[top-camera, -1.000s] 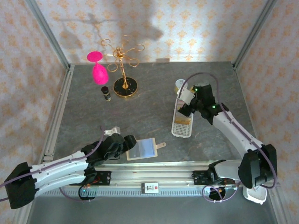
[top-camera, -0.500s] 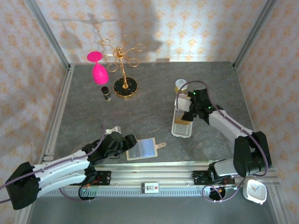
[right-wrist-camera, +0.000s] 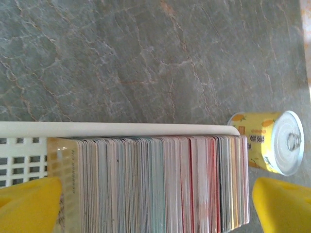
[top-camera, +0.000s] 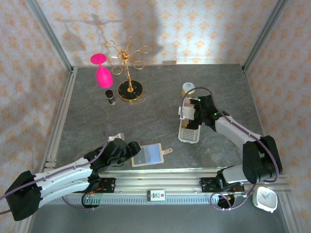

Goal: Put the credit cards into the card holder

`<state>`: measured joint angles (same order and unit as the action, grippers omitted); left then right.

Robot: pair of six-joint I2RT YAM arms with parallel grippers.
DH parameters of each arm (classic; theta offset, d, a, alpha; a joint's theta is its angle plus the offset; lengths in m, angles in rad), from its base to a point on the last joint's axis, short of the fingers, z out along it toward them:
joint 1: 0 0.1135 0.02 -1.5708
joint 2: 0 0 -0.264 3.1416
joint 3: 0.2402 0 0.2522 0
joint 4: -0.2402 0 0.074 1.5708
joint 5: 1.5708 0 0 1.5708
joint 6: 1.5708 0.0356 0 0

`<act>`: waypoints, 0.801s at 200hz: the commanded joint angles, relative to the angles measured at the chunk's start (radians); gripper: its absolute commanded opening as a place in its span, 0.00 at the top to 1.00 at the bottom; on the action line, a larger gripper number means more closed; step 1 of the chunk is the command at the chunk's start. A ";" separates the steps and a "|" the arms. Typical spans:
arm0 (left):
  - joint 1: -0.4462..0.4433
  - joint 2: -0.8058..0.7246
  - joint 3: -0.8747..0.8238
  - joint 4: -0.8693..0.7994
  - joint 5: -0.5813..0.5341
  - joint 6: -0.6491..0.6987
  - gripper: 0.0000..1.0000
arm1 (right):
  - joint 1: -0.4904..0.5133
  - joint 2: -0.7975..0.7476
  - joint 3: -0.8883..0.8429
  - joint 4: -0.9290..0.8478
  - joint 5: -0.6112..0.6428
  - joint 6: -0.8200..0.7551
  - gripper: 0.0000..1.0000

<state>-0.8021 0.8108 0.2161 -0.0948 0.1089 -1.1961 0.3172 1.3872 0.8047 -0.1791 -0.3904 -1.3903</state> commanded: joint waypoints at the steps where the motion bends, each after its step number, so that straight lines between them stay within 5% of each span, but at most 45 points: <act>1: 0.014 -0.010 -0.024 0.021 0.018 -0.013 0.30 | 0.022 0.025 -0.017 -0.028 -0.010 -0.021 0.00; 80: 0.041 0.007 -0.056 0.061 0.053 -0.017 0.31 | 0.032 0.113 -0.081 0.098 0.114 -0.091 0.00; 160: 0.055 0.030 -0.064 0.093 0.075 -0.015 0.33 | 0.035 0.127 -0.039 0.094 0.127 -0.102 0.30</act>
<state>-0.7563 0.8272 0.1711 -0.0292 0.1696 -1.2064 0.3496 1.4914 0.7403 -0.0967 -0.2920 -1.4860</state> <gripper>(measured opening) 0.671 0.717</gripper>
